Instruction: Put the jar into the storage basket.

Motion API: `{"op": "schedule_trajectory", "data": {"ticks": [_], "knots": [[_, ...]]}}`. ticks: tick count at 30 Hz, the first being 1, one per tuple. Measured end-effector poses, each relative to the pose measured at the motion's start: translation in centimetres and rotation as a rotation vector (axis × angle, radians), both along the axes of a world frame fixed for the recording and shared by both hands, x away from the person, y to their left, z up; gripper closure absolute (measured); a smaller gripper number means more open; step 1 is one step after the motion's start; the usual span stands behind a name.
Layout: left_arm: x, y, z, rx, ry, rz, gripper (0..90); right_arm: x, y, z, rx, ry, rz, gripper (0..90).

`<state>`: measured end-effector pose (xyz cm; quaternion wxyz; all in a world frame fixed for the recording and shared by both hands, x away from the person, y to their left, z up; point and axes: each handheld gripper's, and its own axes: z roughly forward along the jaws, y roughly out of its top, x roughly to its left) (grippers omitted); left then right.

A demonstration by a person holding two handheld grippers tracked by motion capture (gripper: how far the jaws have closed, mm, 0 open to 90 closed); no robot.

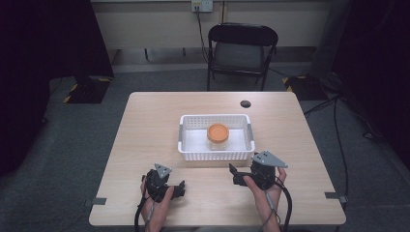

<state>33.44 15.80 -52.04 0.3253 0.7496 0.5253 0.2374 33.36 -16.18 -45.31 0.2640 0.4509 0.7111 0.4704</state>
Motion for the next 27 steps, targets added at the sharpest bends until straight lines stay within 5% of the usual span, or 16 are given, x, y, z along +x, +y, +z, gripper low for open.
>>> {"op": "schedule_trajectory", "data": {"ticks": [27], "knots": [[0.0, -0.1, 0.0, -0.001, -0.001, 0.008, 0.3, -1.6, -0.8, -3.8, -0.037, 0.049, -0.044, 0.5]]}}
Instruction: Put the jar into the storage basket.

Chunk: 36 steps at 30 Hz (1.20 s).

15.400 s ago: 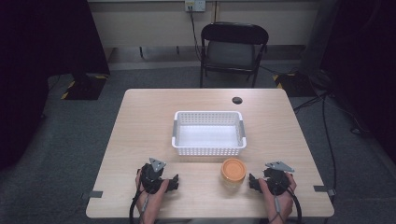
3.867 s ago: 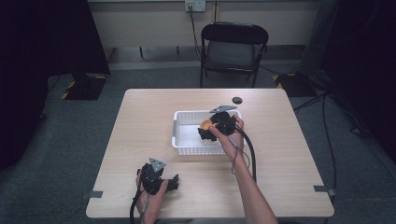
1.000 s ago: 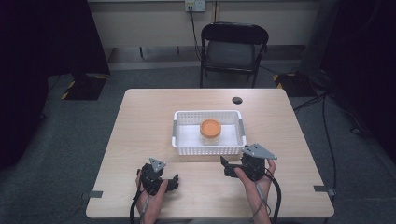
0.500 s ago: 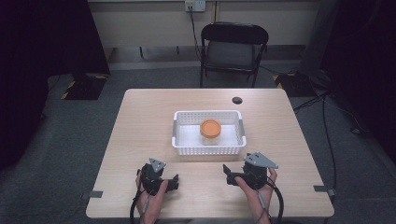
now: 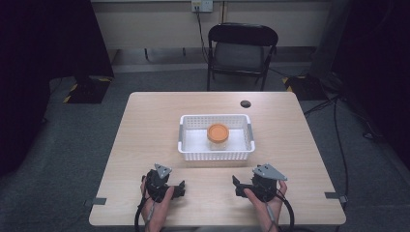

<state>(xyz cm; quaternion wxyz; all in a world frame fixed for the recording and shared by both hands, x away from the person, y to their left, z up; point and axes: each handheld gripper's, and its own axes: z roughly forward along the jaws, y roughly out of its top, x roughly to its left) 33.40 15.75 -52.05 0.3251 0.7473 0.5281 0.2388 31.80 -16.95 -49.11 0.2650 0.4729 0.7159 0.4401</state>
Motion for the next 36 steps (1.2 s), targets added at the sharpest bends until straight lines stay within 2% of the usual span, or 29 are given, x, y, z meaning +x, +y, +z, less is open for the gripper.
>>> {"op": "schedule_trajectory", "data": {"ticks": [16, 22, 32, 35, 36], "knots": [[0.0, 0.0, 0.0, 0.001, 0.0, 0.003, 0.3, 0.2, 0.4, -2.7, -0.049, 0.085, -0.004, 1.4], [0.0, 0.0, 0.0, 0.001, 0.0, 0.005, 0.3, 0.3, 0.4, -2.9, -0.057, 0.1, -0.014, 1.3], [-0.1, -0.1, 0.0, 0.002, -0.001, 0.01, 0.3, 0.8, 0.4, -3.0, -0.073, 0.153, -0.041, 1.5], [-0.1, -0.1, 0.0, 0.003, -0.001, 0.01, 0.3, 0.9, 0.3, -3.0, -0.062, 0.171, -0.035, 1.5], [-0.1, -0.1, 0.0, 0.002, -0.001, 0.011, 0.3, 1.1, 0.2, -3.1, -0.053, 0.202, -0.038, 1.4]]}}
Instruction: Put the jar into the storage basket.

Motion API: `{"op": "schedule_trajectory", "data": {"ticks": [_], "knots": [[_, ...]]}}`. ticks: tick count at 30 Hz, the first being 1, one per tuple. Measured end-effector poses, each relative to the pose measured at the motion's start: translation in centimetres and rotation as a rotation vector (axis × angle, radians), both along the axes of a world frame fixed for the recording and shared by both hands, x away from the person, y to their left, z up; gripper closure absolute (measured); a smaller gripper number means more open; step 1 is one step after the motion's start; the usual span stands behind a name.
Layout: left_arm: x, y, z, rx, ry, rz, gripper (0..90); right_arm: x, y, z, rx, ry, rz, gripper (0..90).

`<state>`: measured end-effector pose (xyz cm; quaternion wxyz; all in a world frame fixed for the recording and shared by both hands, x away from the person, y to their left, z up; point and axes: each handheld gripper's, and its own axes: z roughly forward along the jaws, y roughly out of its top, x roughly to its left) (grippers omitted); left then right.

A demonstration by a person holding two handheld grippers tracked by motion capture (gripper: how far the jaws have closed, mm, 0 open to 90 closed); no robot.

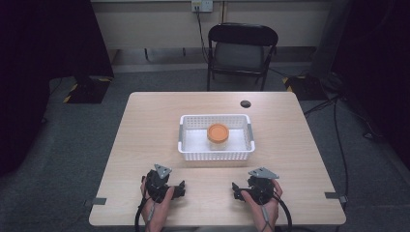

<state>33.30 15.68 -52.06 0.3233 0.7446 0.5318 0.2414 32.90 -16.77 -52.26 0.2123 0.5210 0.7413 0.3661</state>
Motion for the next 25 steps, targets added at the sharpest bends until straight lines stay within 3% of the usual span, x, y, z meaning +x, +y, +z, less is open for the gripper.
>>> {"op": "schedule_trajectory", "data": {"ticks": [3, 6, 8, 25], "knots": [[-0.04, -0.04, -0.01, -0.002, 0.0, 0.006, 0.3, -0.04, 0.13, -0.01, -0.019, 0.0, -0.017, 1.5], [-0.04, -0.05, -0.01, -0.002, 0.0, 0.006, 0.3, -0.04, 0.69, -0.08, -0.077, -0.001, -0.023, 1.1], [-0.05, -0.05, -0.01, -0.002, 0.0, 0.006, 0.3, -0.01, 0.88, -0.11, -0.09, 0.002, -0.035, 0.3], [-0.04, -0.05, 0.0, -0.002, 0.0, 0.006, 0.3, -0.01, 0.8, -0.08, -0.083, 0.004, -0.033, 0.7]]}}
